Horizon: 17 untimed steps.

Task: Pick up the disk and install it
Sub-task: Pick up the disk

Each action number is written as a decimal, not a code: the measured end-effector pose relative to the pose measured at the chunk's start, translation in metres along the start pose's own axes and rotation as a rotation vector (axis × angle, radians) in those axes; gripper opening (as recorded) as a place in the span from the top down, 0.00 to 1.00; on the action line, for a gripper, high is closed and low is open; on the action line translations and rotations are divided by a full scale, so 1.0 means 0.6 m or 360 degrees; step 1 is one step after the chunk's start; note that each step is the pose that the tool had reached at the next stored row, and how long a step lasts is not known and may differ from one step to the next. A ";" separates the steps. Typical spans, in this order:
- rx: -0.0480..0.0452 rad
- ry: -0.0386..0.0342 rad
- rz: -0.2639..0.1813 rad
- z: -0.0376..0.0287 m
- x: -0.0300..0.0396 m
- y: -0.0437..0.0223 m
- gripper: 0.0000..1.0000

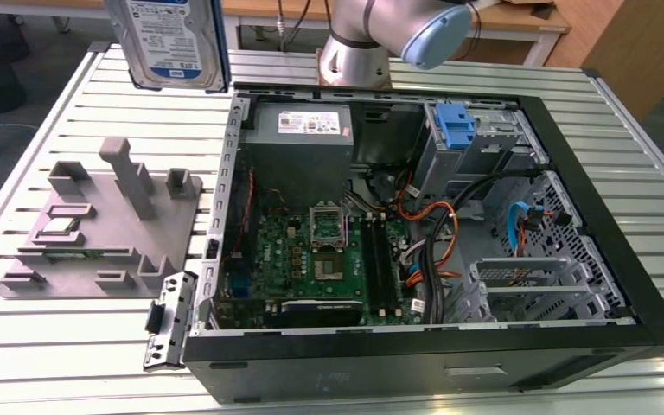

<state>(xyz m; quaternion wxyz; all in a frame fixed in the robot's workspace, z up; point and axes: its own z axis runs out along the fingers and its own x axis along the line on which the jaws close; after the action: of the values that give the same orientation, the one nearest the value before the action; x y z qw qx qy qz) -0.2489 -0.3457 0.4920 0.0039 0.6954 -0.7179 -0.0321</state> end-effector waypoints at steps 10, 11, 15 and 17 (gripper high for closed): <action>0.0000 0.0000 0.0000 0.000 -0.001 -0.016 0.65; 0.0000 0.0000 0.0000 0.000 -0.001 -0.018 0.65; 0.0000 0.0000 0.0000 0.000 -0.001 -0.025 0.65; 0.0000 0.0000 0.0000 0.000 -0.001 -0.028 0.65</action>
<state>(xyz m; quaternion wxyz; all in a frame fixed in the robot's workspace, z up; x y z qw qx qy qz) -0.2322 -0.3456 0.4913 0.0039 0.6953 -0.7179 -0.0321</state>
